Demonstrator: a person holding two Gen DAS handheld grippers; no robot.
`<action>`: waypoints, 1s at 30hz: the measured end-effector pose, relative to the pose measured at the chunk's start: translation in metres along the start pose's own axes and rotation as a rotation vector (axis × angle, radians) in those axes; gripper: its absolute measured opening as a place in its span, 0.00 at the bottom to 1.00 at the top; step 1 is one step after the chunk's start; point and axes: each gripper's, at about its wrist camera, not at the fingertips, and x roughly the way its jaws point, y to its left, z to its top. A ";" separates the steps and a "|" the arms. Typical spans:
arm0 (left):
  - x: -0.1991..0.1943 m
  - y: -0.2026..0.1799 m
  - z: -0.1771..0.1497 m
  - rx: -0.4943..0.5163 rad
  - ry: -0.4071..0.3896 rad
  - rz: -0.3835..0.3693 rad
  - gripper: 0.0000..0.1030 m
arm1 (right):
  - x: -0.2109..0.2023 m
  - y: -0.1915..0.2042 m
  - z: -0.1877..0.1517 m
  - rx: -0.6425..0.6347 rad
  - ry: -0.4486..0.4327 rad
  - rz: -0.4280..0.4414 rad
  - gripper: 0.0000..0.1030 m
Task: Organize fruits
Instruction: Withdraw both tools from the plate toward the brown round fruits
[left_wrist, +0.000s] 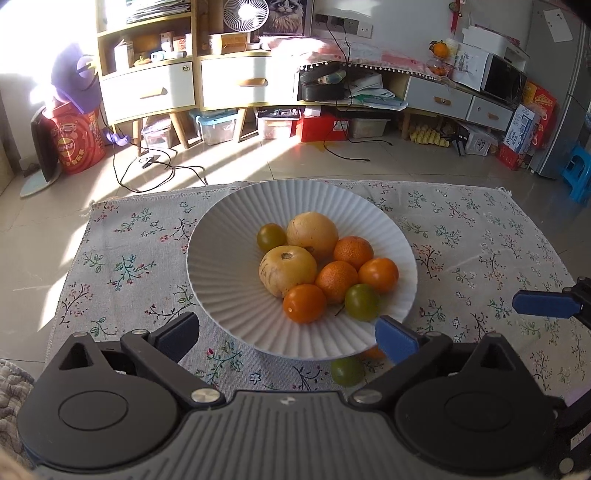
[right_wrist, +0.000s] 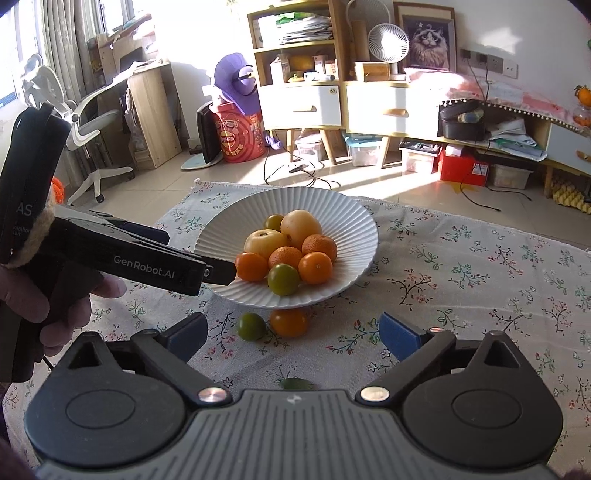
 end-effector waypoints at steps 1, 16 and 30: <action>-0.001 -0.001 -0.004 0.008 0.004 0.004 0.98 | 0.000 -0.001 -0.002 0.000 0.003 -0.002 0.96; -0.013 -0.007 -0.052 0.007 0.042 -0.003 0.98 | -0.013 -0.005 -0.022 -0.022 0.008 -0.024 0.98; -0.021 -0.017 -0.081 0.050 0.045 -0.020 0.98 | -0.021 -0.006 -0.048 -0.038 0.035 -0.026 0.99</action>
